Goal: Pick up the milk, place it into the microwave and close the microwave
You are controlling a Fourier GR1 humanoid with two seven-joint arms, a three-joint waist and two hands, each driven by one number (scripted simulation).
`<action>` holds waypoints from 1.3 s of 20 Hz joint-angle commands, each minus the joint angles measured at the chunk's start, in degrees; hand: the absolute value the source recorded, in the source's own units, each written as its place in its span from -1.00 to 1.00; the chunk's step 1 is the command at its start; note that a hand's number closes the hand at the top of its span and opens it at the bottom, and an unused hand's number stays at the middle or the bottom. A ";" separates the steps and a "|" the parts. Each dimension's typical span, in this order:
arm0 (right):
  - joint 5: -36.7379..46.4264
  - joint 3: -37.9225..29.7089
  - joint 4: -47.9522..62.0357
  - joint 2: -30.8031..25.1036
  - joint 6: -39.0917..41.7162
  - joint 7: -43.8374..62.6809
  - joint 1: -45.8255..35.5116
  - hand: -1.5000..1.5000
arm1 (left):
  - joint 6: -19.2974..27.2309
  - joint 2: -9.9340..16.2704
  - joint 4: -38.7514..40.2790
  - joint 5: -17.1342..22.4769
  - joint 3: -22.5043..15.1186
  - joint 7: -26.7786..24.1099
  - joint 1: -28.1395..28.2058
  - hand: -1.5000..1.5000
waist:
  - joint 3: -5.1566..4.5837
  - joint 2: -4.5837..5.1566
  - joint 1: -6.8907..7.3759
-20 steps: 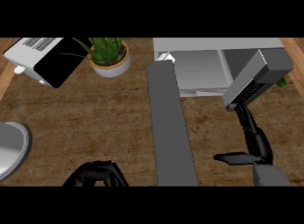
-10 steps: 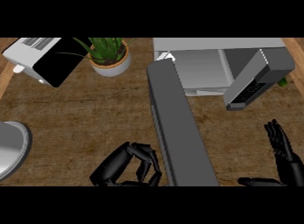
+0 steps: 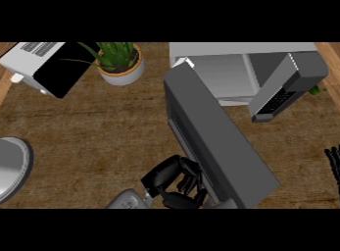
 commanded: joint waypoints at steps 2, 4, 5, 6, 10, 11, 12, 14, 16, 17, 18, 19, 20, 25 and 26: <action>-2.91 0.14 -5.04 -0.40 2.60 0.72 0.07 -1.00 | 7.36 -0.26 8.99 9.72 -10.56 -1.65 -7.99 1.00 | -0.09 0.45 -2.04; -5.44 -0.64 -5.80 -2.80 6.07 0.78 0.54 -1.00 | 11.67 -0.26 9.85 11.20 -12.91 -2.64 -8.57 1.00 | -0.13 0.51 -3.03; -5.71 -0.29 -5.57 -2.54 5.90 1.20 0.02 -1.00 | 14.83 -0.25 8.83 13.14 -14.02 -1.64 -8.89 1.00 | -0.12 0.55 -3.10; -5.44 0.82 -7.38 -2.22 6.07 1.45 0.89 -1.00 | 17.70 -0.25 7.87 13.33 -15.65 2.40 -9.87 1.00 | -0.10 0.35 -3.21; -4.53 0.05 -10.45 -4.46 4.08 1.40 -1.32 -1.00 | 23.53 -0.25 8.22 16.97 -17.37 0.91 -11.43 1.00 | -0.21 0.79 -5.45; -8.89 -1.24 -11.31 -5.03 6.01 4.11 -2.30 -1.00 | 25.00 -0.25 8.43 18.17 -17.00 1.30 -12.16 1.00 | -0.25 0.74 -5.42; -8.52 0.58 -11.86 -4.56 6.81 3.67 -2.49 -1.00 | 26.44 -0.25 7.73 18.56 -17.81 1.11 -12.82 1.00 | -0.26 0.83 -5.90; -9.33 0.81 -12.26 -5.55 7.81 4.67 -2.14 -1.00 | 29.26 -0.25 8.29 19.89 -17.89 -0.04 -13.11 1.00 | -0.31 1.10 -6.75; -9.54 0.99 -12.94 -6.82 8.35 5.29 -2.68 -1.00 | 30.52 -0.25 6.68 22.94 -16.16 -0.01 -15.67 1.00 | -0.35 1.33 -7.62; -9.86 2.04 -14.09 -6.30 8.14 6.60 -3.17 -1.00 | 31.51 -0.25 6.77 23.51 -15.64 -1.35 -16.05 1.00 | -0.49 1.50 -7.94; -11.13 1.49 -14.75 -6.68 8.43 6.91 -3.49 -1.00 | 32.07 -0.25 6.89 24.83 -14.94 -1.40 -17.08 1.00 | -0.47 1.50 -8.42; -11.49 1.27 -15.07 -7.62 9.04 7.40 -3.13 -1.00 | 33.29 -0.25 6.18 25.59 -14.48 -3.43 -17.38 1.00 | -0.50 1.48 -8.67; -12.06 1.14 -15.32 -8.20 9.08 8.31 -4.01 -1.00 | 33.63 -0.25 5.61 26.93 -13.35 -5.70 -17.02 1.00 | -0.67 1.88 -8.73; -14.00 2.09 -17.09 -8.77 9.72 10.74 -4.61 -1.00 | 35.84 -0.26 6.01 33.23 -10.75 -7.69 -20.12 1.00 | -0.55 2.55 -10.64; -15.04 1.70 -17.33 -9.10 10.11 10.72 -5.19 -1.00 | 35.39 -0.26 6.22 34.37 -9.98 -7.36 -21.63 1.00 | -0.52 2.74 -11.55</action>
